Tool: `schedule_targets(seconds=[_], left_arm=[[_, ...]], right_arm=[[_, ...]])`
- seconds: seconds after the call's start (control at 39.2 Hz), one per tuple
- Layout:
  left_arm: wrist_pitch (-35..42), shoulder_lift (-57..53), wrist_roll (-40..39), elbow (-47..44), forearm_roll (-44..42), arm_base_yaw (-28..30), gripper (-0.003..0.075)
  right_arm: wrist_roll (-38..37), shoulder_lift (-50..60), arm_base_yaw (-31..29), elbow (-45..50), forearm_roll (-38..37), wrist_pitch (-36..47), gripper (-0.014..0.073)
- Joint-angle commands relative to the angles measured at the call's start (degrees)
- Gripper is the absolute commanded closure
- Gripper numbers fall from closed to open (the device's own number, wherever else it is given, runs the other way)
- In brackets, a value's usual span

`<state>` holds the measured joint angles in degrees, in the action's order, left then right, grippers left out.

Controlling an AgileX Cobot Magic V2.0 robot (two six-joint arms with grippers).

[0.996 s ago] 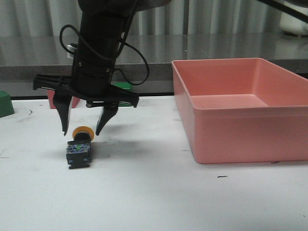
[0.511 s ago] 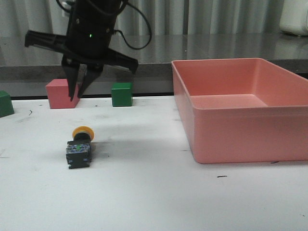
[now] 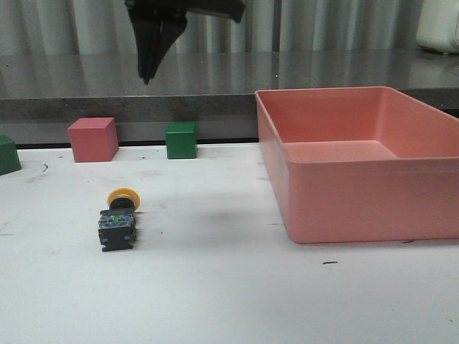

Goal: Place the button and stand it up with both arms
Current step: 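Raise the right gripper away from the button and withdraw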

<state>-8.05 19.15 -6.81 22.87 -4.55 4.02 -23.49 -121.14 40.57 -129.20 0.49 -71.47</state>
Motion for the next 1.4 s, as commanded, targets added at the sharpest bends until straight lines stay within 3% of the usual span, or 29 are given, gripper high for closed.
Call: schedule_targets(seconds=[0.0,0.18,0.38,0.72,0.84,1.12,1.38], left_arm=[[4.49,0.90,-0.06,1.54,0.29,-0.38,0.0029],[4.49,0.90,-0.06,1.54,0.29,-0.38,0.0030],[4.49,0.90,-0.06,1.54,0.29,-0.38,0.0029],[4.49,0.90,-0.06,1.54,0.29,-0.38,0.0029],[4.49,0.90,-0.06,1.54,0.29,-0.38,0.0029],[4.49,0.90,-0.06,1.54,0.29,-0.38,0.0029],[4.49,0.90,-0.06,1.54,0.29,-0.38,0.0029]], right_arm=[[2.83,7.23,-1.80,-1.24,-0.89,-5.47,0.0660],[3.92,12.94,-7.66,3.51,-0.49,-5.47,0.0660],[6.54,21.71,-16.25,15.98,-0.49,-4.85,0.0660],[9.34,41.44,-31.98,45.39,-0.49,5.13,0.0660],[13.80,49.96,-38.38,56.94,-0.49,11.67,0.0660],[15.94,71.40,-39.66,79.29,-4.79,34.24,0.0662],[15.94,92.21,-39.66,96.10,-7.91,45.50,0.0664]])
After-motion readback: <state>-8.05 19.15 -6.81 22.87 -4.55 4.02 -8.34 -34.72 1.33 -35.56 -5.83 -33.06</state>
